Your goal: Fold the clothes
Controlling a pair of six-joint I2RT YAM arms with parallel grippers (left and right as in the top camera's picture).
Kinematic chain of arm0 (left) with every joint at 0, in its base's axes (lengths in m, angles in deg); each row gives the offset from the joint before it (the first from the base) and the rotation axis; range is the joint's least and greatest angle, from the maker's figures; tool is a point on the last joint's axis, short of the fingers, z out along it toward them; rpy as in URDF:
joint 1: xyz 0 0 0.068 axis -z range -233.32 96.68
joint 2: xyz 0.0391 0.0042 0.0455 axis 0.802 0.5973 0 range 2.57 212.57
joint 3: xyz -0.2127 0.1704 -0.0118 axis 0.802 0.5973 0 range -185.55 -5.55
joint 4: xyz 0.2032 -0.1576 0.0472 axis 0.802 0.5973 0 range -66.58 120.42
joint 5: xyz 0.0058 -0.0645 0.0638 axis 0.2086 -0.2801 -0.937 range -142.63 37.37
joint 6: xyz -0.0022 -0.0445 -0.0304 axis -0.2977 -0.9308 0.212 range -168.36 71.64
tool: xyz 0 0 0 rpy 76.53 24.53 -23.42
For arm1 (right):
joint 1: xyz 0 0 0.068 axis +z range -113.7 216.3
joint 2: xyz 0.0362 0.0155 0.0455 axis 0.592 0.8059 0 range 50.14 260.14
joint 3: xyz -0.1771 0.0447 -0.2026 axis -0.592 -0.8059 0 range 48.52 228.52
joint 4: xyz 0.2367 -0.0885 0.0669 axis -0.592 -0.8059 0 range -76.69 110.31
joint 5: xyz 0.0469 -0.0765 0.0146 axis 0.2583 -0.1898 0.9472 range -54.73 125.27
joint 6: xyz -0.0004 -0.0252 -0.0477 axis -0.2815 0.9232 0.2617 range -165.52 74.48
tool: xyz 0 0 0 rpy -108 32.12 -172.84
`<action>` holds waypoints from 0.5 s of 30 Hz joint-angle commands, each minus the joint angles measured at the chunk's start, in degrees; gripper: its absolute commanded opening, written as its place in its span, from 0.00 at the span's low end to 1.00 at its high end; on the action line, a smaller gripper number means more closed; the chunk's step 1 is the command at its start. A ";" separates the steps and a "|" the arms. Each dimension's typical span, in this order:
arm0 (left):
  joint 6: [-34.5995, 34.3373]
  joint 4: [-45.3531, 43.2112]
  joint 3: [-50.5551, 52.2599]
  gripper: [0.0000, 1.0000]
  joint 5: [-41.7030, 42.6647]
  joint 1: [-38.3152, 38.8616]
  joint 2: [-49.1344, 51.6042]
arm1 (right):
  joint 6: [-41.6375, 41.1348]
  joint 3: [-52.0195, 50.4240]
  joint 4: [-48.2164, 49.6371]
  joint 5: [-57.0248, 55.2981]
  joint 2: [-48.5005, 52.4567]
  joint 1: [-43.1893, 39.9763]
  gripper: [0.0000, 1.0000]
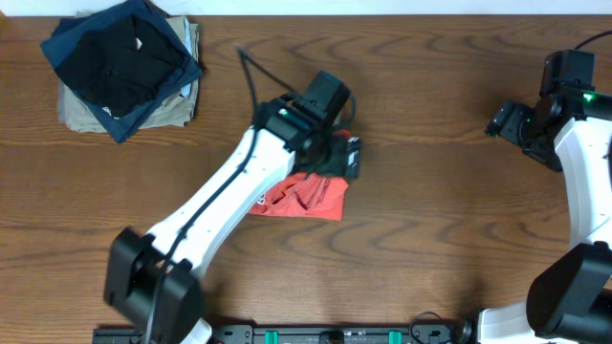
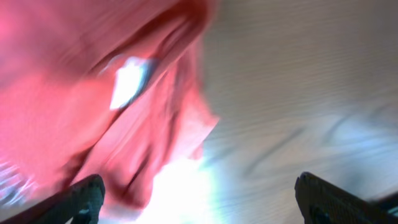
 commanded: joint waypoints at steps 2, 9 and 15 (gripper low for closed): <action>0.96 7.78 0.85 0.98 -6.80 -0.11 0.42 | 0.09 0.22 -0.04 -0.59 0.07 -0.33 0.99; 0.98 6.08 5.95 0.98 -6.84 -0.44 2.49 | 0.09 0.22 -0.04 -0.59 0.07 -0.33 0.99; -1.33 3.45 7.93 0.99 -7.02 -2.21 5.84 | 0.09 0.22 -0.04 -0.59 0.07 -0.33 0.99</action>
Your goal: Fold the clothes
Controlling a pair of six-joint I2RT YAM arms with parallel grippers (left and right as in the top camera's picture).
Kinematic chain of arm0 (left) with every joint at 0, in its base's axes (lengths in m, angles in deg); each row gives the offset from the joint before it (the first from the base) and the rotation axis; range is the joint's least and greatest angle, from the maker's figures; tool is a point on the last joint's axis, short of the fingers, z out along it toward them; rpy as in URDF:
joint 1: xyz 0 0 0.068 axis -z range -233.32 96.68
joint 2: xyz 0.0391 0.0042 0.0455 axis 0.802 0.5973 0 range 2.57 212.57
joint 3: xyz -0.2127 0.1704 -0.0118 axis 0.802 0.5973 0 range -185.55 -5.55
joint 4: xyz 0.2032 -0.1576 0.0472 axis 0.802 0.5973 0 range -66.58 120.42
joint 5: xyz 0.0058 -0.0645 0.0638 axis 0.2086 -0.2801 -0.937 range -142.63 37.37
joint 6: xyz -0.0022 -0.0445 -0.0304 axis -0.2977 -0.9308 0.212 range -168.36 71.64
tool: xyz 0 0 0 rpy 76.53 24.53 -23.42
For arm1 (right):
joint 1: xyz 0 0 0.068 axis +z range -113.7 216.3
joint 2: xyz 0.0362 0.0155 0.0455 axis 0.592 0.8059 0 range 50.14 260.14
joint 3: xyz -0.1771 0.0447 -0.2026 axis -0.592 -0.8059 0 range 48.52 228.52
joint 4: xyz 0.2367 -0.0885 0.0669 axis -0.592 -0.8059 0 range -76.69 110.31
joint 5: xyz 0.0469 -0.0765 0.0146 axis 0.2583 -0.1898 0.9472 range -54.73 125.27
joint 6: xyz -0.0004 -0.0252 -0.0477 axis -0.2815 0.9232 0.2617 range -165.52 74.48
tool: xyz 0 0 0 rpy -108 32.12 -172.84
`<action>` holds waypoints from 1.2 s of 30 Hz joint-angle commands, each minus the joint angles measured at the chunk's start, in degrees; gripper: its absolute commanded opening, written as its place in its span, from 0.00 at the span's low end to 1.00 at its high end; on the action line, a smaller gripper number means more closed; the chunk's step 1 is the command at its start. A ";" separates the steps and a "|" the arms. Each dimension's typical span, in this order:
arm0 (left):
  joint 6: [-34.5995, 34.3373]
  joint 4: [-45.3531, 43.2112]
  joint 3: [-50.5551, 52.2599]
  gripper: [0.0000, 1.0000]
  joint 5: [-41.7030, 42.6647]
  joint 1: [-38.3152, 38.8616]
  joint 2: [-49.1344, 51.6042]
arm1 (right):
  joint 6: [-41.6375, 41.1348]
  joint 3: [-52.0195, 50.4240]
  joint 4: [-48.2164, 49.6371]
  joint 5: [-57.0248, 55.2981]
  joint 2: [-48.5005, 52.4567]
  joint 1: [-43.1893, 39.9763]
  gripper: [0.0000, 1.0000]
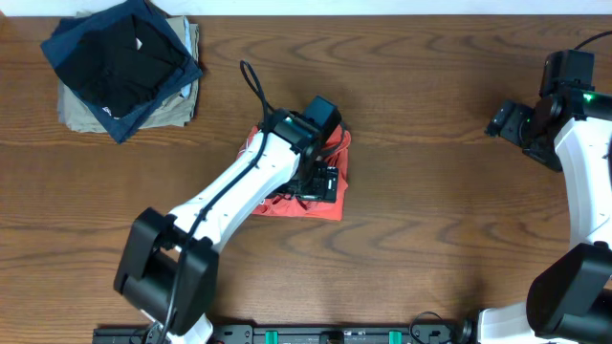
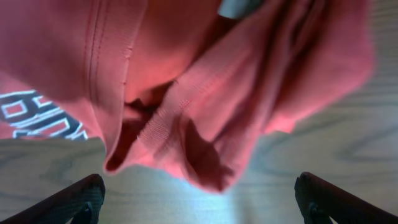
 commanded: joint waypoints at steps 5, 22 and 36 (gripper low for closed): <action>-1.79 -1.05 0.70 0.91 -1.46 -1.33 4.50 | 0.09 0.22 -0.04 -0.59 0.07 -0.33 0.99; -1.77 -1.92 0.70 0.06 0.83 -1.07 4.81 | 0.09 0.22 -0.04 -0.59 0.07 -0.33 0.99; -1.11 -2.45 -2.08 0.06 6.29 2.82 -0.79 | 0.09 0.22 -0.04 -0.59 0.07 -0.33 0.99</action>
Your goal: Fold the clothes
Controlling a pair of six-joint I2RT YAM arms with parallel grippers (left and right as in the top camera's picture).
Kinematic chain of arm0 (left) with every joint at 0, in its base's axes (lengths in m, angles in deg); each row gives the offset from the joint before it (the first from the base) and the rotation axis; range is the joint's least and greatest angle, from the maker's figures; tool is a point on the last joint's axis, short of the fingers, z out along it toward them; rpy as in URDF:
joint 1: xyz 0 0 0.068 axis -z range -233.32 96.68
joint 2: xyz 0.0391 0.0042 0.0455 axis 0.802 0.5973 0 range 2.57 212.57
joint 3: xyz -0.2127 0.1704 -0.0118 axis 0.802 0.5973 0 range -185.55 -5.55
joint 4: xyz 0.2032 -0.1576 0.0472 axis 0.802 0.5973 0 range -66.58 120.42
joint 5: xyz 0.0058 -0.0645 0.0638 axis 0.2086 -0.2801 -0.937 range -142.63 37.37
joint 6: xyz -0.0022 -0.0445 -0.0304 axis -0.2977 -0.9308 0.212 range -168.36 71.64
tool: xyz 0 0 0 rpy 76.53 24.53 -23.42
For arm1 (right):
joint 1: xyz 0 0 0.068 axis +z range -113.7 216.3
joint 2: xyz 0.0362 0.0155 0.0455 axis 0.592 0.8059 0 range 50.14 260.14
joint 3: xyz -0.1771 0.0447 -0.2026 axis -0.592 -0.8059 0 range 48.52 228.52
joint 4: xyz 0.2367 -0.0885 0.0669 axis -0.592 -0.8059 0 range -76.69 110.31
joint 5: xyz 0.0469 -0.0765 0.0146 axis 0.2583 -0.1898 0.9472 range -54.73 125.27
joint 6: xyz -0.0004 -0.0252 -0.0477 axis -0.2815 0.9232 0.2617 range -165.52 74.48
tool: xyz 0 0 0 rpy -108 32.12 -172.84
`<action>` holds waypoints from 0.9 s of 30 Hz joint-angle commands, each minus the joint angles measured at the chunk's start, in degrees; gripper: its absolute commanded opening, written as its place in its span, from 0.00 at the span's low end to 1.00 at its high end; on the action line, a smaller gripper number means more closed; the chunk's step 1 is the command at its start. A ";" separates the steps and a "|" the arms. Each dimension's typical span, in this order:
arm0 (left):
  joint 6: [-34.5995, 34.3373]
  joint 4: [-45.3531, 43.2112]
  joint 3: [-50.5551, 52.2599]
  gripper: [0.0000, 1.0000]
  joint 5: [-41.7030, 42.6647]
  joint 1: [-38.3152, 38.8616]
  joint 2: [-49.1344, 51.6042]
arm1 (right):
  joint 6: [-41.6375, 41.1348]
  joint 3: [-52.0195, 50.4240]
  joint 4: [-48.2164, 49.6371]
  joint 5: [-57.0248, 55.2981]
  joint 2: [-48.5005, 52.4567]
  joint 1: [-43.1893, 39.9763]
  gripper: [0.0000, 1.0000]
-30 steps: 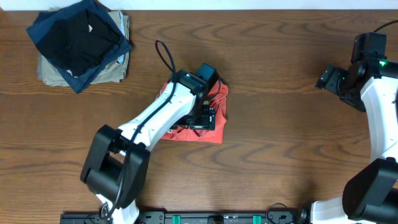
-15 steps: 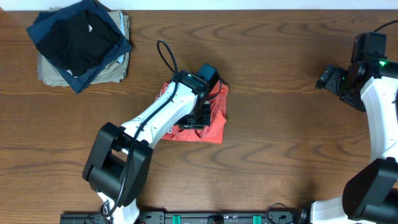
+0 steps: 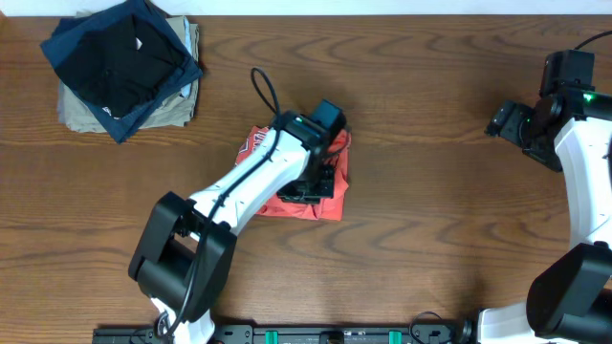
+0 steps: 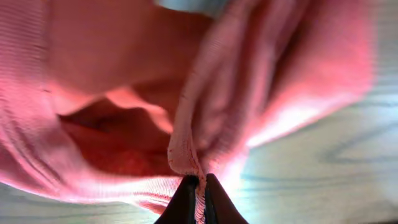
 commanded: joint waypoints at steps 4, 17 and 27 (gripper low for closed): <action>0.33 -0.11 -1.90 0.06 0.96 2.14 -7.54 | 0.09 0.22 -0.04 -0.59 0.07 -0.33 0.99; -2.29 -3.93 0.33 0.06 0.90 8.70 -8.17 | 0.09 0.22 -0.04 -0.59 0.07 -0.33 0.99; -2.23 -4.59 0.83 0.41 0.92 9.57 -4.46 | 0.09 0.22 -0.04 -0.59 0.07 -0.33 0.99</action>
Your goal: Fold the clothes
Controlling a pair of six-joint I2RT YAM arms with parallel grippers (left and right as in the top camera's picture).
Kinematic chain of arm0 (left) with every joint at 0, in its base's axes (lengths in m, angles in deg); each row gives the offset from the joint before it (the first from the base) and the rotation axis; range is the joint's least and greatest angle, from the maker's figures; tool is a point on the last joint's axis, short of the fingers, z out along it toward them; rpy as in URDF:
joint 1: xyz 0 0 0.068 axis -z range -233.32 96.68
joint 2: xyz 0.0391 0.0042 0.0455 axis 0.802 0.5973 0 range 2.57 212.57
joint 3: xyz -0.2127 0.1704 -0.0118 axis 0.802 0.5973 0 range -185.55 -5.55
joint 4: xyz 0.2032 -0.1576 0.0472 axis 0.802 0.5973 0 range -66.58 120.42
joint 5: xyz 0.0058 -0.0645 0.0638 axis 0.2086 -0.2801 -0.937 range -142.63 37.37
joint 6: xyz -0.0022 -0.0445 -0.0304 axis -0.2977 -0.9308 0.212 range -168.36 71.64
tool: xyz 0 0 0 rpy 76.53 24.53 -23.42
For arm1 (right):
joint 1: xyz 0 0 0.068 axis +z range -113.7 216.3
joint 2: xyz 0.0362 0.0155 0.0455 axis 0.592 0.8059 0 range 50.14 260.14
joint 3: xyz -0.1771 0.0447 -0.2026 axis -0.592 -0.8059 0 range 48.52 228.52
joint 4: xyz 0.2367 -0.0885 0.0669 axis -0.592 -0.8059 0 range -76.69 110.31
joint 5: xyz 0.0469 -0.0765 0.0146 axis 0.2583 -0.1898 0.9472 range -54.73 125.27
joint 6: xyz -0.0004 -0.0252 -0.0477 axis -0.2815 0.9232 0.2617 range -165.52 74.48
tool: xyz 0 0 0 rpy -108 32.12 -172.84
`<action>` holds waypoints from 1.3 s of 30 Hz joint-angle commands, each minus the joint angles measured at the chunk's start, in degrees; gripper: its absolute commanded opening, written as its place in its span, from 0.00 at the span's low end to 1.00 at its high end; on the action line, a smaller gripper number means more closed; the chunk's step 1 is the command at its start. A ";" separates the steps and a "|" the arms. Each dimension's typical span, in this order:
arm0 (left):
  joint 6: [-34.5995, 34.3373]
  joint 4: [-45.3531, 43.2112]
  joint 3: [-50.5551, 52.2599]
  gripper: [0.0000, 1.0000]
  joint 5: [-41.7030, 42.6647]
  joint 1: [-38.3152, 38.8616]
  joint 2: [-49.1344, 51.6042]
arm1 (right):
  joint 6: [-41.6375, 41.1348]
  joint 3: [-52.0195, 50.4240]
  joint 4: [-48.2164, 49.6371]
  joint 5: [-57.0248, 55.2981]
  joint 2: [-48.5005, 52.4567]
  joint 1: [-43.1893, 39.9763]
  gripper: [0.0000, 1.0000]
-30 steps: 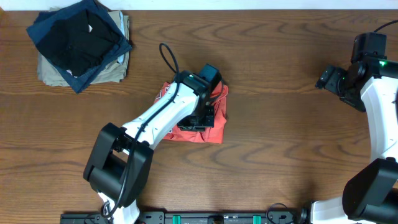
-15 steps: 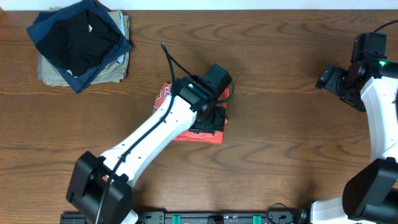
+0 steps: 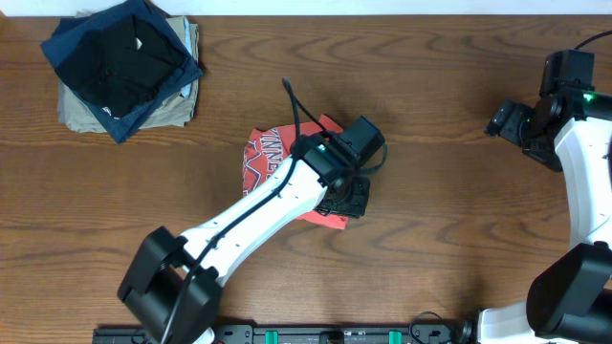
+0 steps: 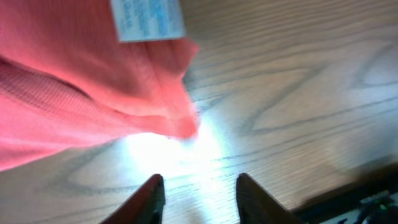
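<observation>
A red garment [image 3: 271, 159] with white print lies crumpled near the table's middle. In the left wrist view its red hem [image 4: 81, 87] fills the upper left, with a pale blue label [image 4: 148, 18] showing. My left gripper [image 3: 346, 199] sits low at the garment's right edge. There the left gripper [image 4: 200, 186] is open, with only bare wood between its fingers [image 4: 152, 198]. The cloth's corner ends just ahead of them. My right gripper [image 3: 504, 122] hangs at the far right, away from the garment; its jaws are too small to read.
A stack of folded clothes [image 3: 124, 67], dark navy on top of khaki, sits at the back left corner. The brown wooden table [image 3: 440, 229] stretches right of the garment. A black cable loops above the left wrist [image 3: 296, 100].
My left gripper was shut on a fold of the red cloth; now it is open and empty, further right at the garment's edge. More of the print shows on the left.
My left gripper was open above the garment's upper right, then open and low over its bunched folds. After that it was shut on a fold. Now it has let go and stands open beside the cloth's right edge. The right arm stayed put.
</observation>
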 commanded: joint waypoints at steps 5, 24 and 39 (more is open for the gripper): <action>1.88 0.57 -0.31 0.41 -0.35 -0.04 -0.17 | 0.09 0.22 -0.04 -0.59 0.07 -0.33 0.99; 2.84 -14.38 -1.16 0.45 -7.65 -6.23 6.99 | 0.09 0.22 -0.02 -0.59 0.07 -0.33 0.99; 4.81 -23.15 -1.73 0.38 3.76 -6.01 15.30 | 0.09 0.22 -0.04 -0.59 0.07 -0.33 0.99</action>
